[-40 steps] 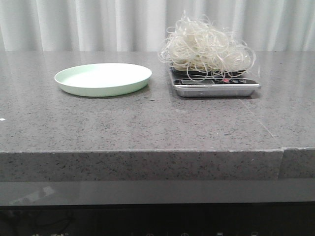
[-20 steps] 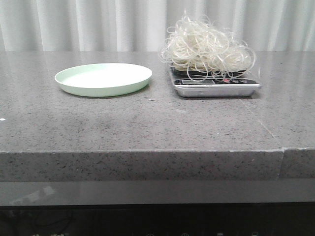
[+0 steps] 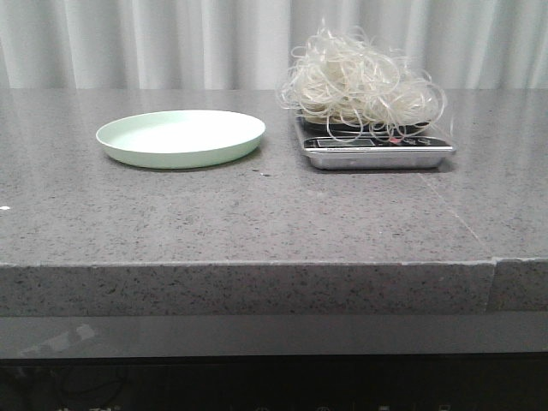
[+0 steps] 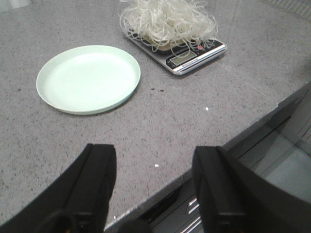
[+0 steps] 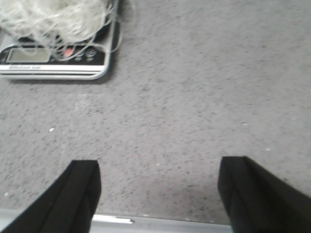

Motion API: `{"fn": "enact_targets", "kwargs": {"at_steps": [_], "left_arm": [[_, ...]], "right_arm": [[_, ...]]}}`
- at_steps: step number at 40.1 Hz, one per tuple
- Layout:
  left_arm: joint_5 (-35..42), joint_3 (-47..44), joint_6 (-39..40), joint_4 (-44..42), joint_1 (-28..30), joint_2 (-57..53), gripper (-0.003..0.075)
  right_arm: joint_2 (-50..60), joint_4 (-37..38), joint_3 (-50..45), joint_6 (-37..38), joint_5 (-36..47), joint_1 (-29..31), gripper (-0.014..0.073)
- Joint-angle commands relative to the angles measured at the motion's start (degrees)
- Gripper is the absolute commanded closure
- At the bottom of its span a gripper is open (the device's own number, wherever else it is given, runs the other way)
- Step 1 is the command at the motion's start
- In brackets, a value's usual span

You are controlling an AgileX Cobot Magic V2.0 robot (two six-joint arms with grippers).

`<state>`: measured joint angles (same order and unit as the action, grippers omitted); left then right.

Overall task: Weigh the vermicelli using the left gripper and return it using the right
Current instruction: 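Lower the right gripper onto the vermicelli on the scale and grasp it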

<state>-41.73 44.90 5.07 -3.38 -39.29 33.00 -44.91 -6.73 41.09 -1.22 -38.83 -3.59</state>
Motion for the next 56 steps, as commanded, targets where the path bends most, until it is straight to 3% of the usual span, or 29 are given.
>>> {"fn": "enact_targets", "kwargs": {"at_steps": [1,18,42,56], "left_arm": [[4.4,-0.9,0.3,0.7,-0.3,-2.8,0.0283],[4.6,-1.7,0.3,0.5,-0.3,-4.3,0.0283],[4.6,-1.7,0.3,0.5,-0.3,-4.3,0.0283],[4.6,-1.7,0.3,0.5,-0.3,-4.3,0.0283]], "right_arm": [[-2.3,-0.5,3.5,-1.4,3.0,-3.0,-0.0020],[-19.2,-0.4,19.5,-1.8,4.1,-15.5,-0.0020],[-45.7,-0.4,45.8,-3.4,5.5,-16.2,-0.0020],[-56.2,-0.7,53.2,-3.4,5.1,-16.2,-0.0020]]}}
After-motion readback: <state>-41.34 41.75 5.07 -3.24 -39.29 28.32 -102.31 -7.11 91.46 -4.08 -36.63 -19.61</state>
